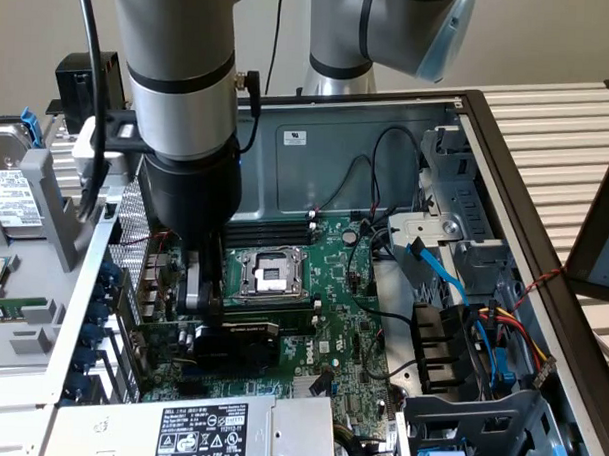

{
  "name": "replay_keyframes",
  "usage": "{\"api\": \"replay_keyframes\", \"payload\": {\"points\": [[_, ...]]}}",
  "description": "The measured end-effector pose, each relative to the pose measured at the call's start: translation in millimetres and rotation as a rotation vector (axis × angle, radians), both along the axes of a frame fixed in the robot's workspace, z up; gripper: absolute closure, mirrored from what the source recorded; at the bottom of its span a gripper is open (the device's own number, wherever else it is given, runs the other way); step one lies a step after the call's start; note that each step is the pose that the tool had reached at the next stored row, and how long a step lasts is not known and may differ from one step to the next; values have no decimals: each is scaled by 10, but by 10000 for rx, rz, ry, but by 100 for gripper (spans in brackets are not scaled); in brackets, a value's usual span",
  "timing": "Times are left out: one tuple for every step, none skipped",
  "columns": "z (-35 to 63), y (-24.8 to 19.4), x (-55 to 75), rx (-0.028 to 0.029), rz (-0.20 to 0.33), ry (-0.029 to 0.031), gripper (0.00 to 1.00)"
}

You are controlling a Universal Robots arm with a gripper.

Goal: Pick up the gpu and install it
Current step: 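Press down on the gpu until it lock into place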

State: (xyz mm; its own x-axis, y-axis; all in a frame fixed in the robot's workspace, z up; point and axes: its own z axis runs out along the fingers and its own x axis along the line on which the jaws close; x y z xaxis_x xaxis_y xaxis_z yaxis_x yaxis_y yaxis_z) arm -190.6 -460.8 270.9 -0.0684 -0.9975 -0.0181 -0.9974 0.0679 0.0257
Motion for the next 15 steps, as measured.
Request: {"api": "replay_keyframes", "payload": {"points": [[-1,5,-14,0,-2,0,89],[-2,9,-26,0,-5,0,89],[-4,14,-37,-1,-7,0,89],[-11,17,-46,2,-10,-1,89],[-20,18,-51,0,-10,0,89],[-44,18,-59,-7,-11,2,89],[-52,18,-61,-13,-9,7,89],[-58,17,-63,-14,-8,9,89],[-63,17,-65,-10,-10,7,89],[-66,18,-67,-5,-12,4,89],[-14,23,-68,18,-17,-8,89],[38,21,-68,5,-17,-3,89],[86,20,-69,-1,-15,1,89],[131,19,-67,2,-13,-1,89],[178,19,-66,1,-12,0,89]]}}
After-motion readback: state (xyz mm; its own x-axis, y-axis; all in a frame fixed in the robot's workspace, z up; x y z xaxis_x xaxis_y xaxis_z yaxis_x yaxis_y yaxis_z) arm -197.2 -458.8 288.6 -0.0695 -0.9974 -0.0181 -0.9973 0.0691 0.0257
